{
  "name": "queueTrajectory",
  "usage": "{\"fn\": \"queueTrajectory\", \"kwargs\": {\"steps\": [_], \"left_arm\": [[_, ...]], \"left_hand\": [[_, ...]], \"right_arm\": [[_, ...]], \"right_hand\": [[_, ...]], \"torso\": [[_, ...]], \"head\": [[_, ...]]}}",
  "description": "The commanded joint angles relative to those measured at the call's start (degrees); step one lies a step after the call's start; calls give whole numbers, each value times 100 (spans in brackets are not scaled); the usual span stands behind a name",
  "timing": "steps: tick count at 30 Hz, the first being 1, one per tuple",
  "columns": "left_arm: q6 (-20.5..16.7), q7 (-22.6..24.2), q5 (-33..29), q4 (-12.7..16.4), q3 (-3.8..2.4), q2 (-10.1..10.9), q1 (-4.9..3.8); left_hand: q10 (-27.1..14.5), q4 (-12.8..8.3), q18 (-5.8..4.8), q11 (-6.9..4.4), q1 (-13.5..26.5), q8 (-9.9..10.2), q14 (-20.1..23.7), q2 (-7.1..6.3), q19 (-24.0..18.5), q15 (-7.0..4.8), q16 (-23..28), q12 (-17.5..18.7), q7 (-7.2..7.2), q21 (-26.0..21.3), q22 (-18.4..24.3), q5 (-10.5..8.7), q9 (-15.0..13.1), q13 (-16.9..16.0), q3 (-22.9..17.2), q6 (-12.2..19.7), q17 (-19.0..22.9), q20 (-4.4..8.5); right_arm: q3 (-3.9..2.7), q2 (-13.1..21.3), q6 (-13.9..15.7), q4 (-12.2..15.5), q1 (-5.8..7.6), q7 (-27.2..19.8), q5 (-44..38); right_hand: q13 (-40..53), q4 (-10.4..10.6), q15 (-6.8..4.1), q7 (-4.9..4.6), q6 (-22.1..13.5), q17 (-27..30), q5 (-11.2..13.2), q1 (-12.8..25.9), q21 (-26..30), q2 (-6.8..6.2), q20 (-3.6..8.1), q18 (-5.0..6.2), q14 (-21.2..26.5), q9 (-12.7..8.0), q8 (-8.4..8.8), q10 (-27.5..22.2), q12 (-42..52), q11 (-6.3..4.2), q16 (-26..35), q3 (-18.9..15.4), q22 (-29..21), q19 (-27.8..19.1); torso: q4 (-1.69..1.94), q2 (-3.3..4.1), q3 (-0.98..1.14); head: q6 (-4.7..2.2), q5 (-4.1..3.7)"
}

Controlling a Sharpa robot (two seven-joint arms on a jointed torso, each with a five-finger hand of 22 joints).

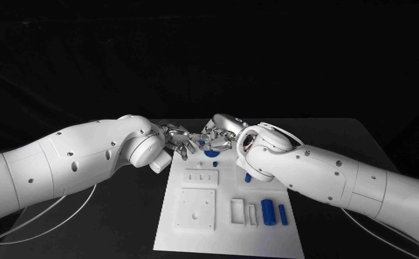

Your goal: Assemble the parts on the task board

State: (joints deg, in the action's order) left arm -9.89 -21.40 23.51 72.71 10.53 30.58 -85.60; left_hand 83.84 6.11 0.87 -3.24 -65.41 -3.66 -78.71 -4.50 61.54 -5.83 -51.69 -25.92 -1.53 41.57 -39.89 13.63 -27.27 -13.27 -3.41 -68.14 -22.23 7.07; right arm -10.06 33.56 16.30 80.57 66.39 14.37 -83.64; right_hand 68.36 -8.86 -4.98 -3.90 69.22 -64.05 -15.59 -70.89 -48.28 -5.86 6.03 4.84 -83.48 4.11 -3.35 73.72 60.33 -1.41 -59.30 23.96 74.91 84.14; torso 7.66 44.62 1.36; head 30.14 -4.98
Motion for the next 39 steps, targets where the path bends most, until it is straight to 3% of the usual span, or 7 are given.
{"fn": "queueTrajectory", "kwargs": {"steps": [1,6,15,20,24,26,39], "left_arm": [[108,45,16,12,-9,-36,-7],[141,47,18,13,-9,-47,-6],[220,77,14,19,-9,-45,-6],[228,114,2,37,-9,-21,-5],[232,138,-2,47,-9,0,-4],[238,146,-3,49,-9,7,-3],[163,134,8,45,-9,12,-2]], "left_hand": [[288,-58,-65,-25,-51,-3,20,31,39,-8,30,32,0,-46,-22,4,15,1,13,36,7,-12],[288,-370,-70,-34,-231,-1,21,348,46,-16,26,56,22,-86,-84,291,56,11,38,42,9,-5],[291,-895,-70,-51,-486,-22,26,696,39,-29,23,79,83,-101,-172,780,-18,37,-129,-32,8,9],[294,-1234,-68,-72,-385,-87,20,848,24,-46,2,26,134,-91,-279,973,-733,55,-333,-92,-10,27],[289,-1459,-61,-95,-151,-147,12,934,23,-61,-52,-72,145,-80,-399,1128,-1774,37,-581,-83,-52,43],[286,-1574,-59,-96,-6,-13,21,973,24,-59,-70,-109,170,-95,-487,1127,-2349,18,-725,-65,-66,45],[295,-1690,-69,-121,224,-19,0,966,70,-111,-258,-341,249,-118,-730,1515,-3261,-94,-921,-178,-182,90]], "right_arm": [[4,-20,-121,25,-3,-37,16],[4,-28,-135,19,-3,-29,16],[4,-42,-163,-19,-3,-18,16],[5,-39,-182,-63,-3,-13,16],[6,-32,-191,-81,-3,-13,16],[6,-30,-192,-88,-4,-13,16],[8,4,-114,-72,-4,-47,24]], "right_hand": [[-2,-17,-32,15,41,4,-19,-10,-30,62,33,-44,-13,8,-28,-2,-31,-33,18,-2,598,161],[-2,-17,-32,15,41,4,-19,-10,-30,62,33,-44,-13,8,-28,-2,-31,-33,18,-2,598,161],[-2,-17,-32,15,41,4,-19,-10,-30,62,33,-44,-13,8,-28,-2,-31,-33,18,-2,598,161],[-2,-39,-32,13,40,8,-20,-8,-32,78,33,-45,-10,9,-27,-4,-33,-33,24,-10,599,160],[-2,-39,-32,13,40,8,-20,-8,-32,78,33,-45,-10,9,-27,-4,-33,-33,24,-10,599,160],[-2,-39,-32,13,40,8,-20,-8,-32,78,33,-45,-10,9,-27,-4,-33,-33,24,-10,599,160],[-28,4,-29,26,29,30,-31,35,7,35,31,-43,-10,5,-27,-19,-68,-32,54,-163,588,157]], "torso": [[-1,-7,-1],[-2,-6,-4],[1,-5,-6],[-3,-2,-6],[-1,-2,-3],[1,-3,-3],[1,-8,1]], "head": [[5,-1],[7,1],[19,-6],[23,-9],[30,-13],[39,-14],[57,-9]]}}
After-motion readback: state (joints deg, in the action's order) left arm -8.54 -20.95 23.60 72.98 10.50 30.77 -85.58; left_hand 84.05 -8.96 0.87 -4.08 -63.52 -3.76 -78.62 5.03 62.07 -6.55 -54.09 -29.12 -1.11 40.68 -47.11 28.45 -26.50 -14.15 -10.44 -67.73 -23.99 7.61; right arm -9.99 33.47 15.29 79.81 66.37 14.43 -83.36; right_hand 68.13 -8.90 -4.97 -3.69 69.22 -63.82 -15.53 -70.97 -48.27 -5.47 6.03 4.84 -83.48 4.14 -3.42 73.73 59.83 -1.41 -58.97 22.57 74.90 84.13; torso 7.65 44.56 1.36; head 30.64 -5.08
